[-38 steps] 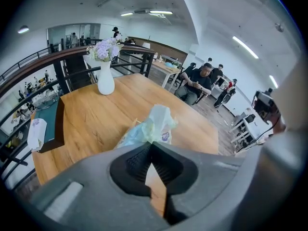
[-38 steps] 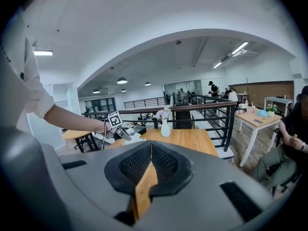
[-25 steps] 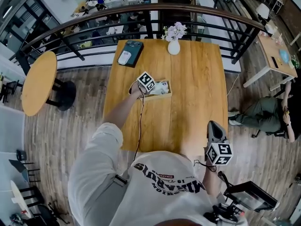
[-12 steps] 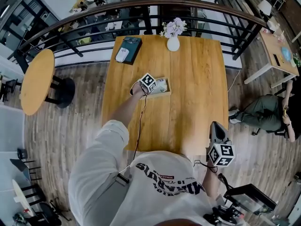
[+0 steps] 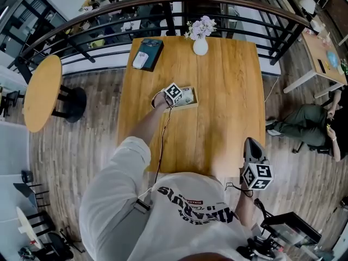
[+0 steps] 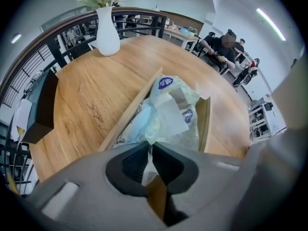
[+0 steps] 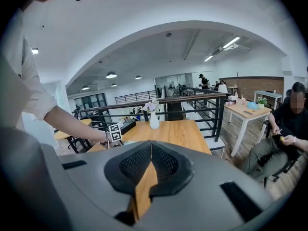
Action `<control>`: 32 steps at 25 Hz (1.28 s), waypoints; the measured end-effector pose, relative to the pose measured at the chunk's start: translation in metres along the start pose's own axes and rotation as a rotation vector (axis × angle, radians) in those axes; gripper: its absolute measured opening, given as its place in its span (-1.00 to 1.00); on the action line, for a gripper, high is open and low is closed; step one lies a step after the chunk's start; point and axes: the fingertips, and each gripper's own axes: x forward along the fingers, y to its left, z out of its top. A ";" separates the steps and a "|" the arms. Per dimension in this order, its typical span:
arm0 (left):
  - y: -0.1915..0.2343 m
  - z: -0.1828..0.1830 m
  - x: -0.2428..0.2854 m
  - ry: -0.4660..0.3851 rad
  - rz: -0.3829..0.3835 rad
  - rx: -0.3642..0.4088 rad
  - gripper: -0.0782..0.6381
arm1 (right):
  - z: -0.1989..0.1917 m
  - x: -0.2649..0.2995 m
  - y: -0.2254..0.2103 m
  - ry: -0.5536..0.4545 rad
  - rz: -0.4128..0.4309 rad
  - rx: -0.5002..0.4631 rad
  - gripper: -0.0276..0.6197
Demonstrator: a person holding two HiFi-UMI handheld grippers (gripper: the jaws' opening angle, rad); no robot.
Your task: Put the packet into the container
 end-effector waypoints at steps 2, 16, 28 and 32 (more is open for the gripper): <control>-0.001 0.002 -0.003 -0.014 -0.003 0.004 -0.72 | 0.002 0.003 0.003 -0.001 0.008 -0.005 -0.88; -0.011 0.024 -0.073 -0.229 0.013 0.016 -0.10 | 0.013 0.008 0.031 -0.029 0.069 -0.042 -0.88; -0.067 0.047 -0.347 -1.000 0.399 0.117 -0.05 | 0.076 0.023 0.095 -0.151 0.206 -0.160 -0.88; -0.116 0.023 -0.450 -1.256 0.509 0.133 -0.05 | 0.115 0.021 0.121 -0.229 0.256 -0.209 -0.88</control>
